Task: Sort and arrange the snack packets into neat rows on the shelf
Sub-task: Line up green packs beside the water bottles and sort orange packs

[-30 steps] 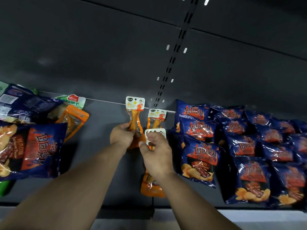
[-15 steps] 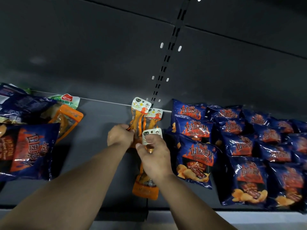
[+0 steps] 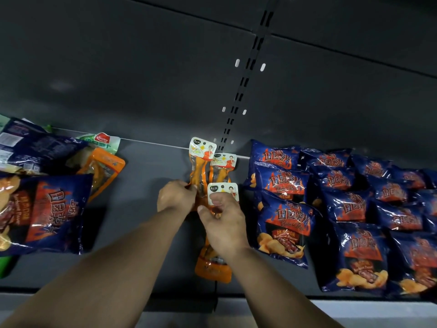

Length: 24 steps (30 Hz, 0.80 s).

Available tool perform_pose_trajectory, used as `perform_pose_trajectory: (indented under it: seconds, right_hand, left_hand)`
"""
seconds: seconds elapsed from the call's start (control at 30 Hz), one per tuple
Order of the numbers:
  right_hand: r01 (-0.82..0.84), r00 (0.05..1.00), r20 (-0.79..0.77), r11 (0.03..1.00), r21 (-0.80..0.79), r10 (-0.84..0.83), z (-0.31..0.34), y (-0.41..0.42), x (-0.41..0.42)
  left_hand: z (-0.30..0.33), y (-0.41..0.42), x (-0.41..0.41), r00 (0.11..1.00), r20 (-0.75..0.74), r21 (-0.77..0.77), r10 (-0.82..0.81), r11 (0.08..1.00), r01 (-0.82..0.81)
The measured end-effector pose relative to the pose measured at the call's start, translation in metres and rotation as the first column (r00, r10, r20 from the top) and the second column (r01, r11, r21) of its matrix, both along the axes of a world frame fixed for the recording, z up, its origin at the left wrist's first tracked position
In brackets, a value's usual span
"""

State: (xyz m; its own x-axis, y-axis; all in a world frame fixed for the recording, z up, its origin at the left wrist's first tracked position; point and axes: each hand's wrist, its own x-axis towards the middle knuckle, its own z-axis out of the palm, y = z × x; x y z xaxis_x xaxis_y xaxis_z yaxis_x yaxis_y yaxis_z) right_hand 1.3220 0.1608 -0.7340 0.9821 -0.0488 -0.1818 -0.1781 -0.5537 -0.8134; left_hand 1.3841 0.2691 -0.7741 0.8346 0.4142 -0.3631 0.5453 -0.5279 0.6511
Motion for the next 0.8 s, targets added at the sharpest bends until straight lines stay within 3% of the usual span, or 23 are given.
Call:
perform_pose_trajectory:
  seconds: [0.4,0.8]
  right_hand:
    - [-0.015,1.000,0.026,1.000,0.003,0.015,-0.009,0.018,0.004]
    - [-0.113,0.994,-0.005,0.991,0.067,0.114,-0.014,0.090,-0.009]
  left_hand:
    - [0.013,0.016,-0.020,0.998,0.059,0.062,-0.019,0.998,0.015]
    - [0.027,0.099,-0.047,0.990,0.127,0.275,-0.057,0.961,0.020]
